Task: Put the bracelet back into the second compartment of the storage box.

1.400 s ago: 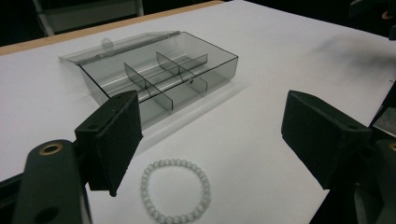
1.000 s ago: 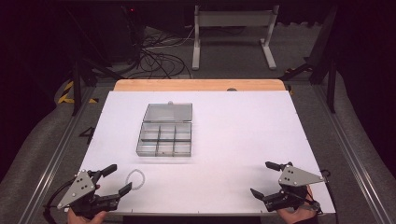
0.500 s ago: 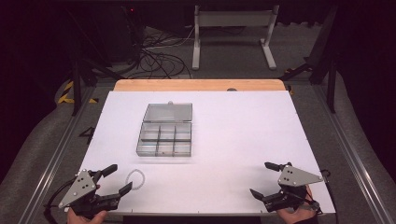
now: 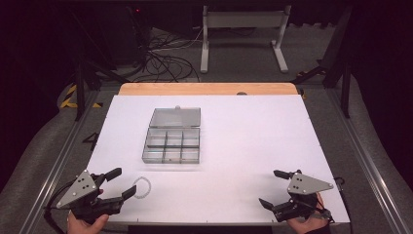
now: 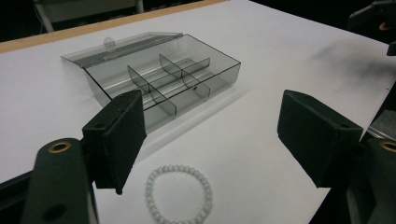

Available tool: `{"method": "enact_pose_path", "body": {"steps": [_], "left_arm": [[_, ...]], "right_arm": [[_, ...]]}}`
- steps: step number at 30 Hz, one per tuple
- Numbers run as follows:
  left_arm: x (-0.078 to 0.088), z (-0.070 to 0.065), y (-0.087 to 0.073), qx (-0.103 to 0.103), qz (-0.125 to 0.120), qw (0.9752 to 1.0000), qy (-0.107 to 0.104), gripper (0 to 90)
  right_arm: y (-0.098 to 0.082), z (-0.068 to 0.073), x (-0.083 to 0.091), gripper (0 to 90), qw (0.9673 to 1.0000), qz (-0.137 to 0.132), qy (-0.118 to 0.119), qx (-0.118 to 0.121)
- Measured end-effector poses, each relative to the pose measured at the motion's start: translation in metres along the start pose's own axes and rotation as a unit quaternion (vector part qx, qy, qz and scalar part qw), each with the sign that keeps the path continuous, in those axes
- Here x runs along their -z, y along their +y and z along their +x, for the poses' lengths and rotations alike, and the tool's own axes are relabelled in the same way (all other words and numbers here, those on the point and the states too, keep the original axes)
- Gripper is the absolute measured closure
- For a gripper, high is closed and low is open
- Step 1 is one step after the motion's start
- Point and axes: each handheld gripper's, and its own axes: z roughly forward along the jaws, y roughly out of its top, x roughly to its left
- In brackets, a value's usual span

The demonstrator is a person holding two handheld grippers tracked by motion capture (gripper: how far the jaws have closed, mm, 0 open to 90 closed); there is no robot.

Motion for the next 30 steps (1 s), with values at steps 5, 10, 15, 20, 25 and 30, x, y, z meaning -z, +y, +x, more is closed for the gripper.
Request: {"method": "enact_pose_path", "body": {"steps": [5, 10, 15, 20, 25, 30], "left_arm": [[-0.002, 0.003, 0.006, 0.002, 0.004, 1.0000, -0.004, 24.1], [-0.005, 0.006, 0.012, 0.006, 0.010, 0.9999, -0.001, 24.3], [-0.009, 0.010, 0.018, 0.009, 0.013, 0.9999, -0.001, 24.3], [-0.012, 0.014, 0.022, 0.011, 0.015, 0.9998, 0.001, 24.2], [-0.016, 0.017, 0.024, 0.011, 0.019, 0.9997, 0.002, 24.3], [-0.020, 0.019, 0.027, 0.013, 0.022, 0.9997, 0.003, 24.3]], "right_arm": [[0.000, 0.001, 0.000, 2.6, 1.0000, 0.000, 0.002, 0.000], [0.000, 0.000, -0.001, 2.6, 1.0000, 0.001, 0.004, 0.001], [0.000, 0.000, -0.001, 2.6, 1.0000, 0.001, 0.005, 0.000], [0.000, 0.000, -0.002, 2.6, 1.0000, 0.002, 0.006, 0.000], [0.000, 0.000, -0.002, 2.6, 1.0000, 0.001, 0.007, 0.000], [0.000, 0.000, -0.002, 2.6, 1.0000, 0.001, 0.008, -0.001]]}}
